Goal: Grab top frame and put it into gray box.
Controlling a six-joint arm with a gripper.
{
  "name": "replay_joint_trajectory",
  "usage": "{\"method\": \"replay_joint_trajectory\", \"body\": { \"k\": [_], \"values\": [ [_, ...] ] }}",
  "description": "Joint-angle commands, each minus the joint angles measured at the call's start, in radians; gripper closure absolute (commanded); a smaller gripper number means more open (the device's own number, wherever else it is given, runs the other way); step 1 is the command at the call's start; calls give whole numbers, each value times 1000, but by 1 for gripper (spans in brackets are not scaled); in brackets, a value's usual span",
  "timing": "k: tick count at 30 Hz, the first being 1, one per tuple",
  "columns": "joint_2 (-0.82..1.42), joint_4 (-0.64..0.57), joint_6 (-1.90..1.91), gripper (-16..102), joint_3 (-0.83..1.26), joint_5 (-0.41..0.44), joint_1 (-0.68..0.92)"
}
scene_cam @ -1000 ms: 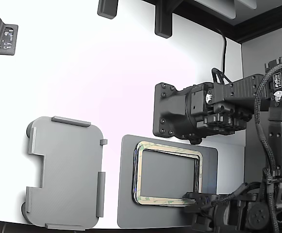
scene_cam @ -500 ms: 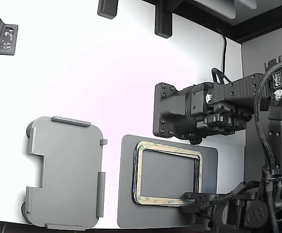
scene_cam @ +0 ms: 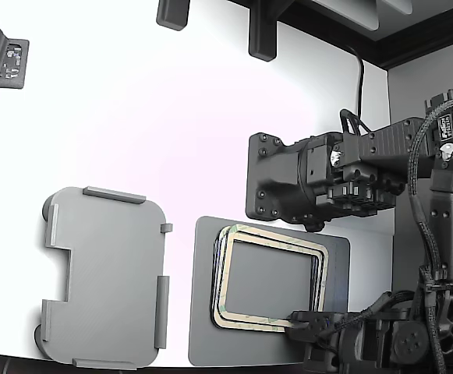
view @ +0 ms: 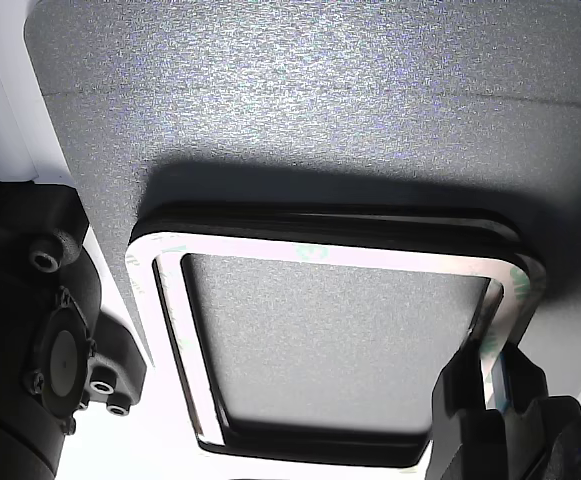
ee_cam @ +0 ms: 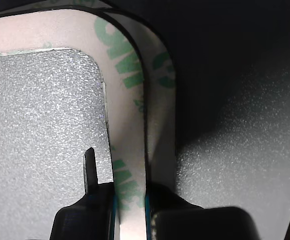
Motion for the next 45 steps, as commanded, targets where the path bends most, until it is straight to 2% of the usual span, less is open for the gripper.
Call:
{"method": "replay_joint_trajectory", "body": {
  "k": [1,7,9,15,18,20,29,32,35,39,40,42,45],
  "values": [
    [31,9,-20,97,-38,3,-11],
    [58,115,-20,97,-152,37,-14],
    [72,156,92,97,-216,64,-17],
    [92,178,488,97,-359,147,-83],
    [52,235,790,97,-446,201,-133],
    [41,261,857,97,-479,232,-170],
    [121,262,1865,97,-489,336,-402],
    [173,258,2112,98,-451,405,-480],
    [186,259,2341,99,-468,387,-589],
    [137,261,2384,99,-523,256,-762],
    [127,261,2453,99,-531,247,-788],
    [123,258,2700,99,-522,268,-816],
    [81,261,3120,99,-529,356,-839]
  ]
}}
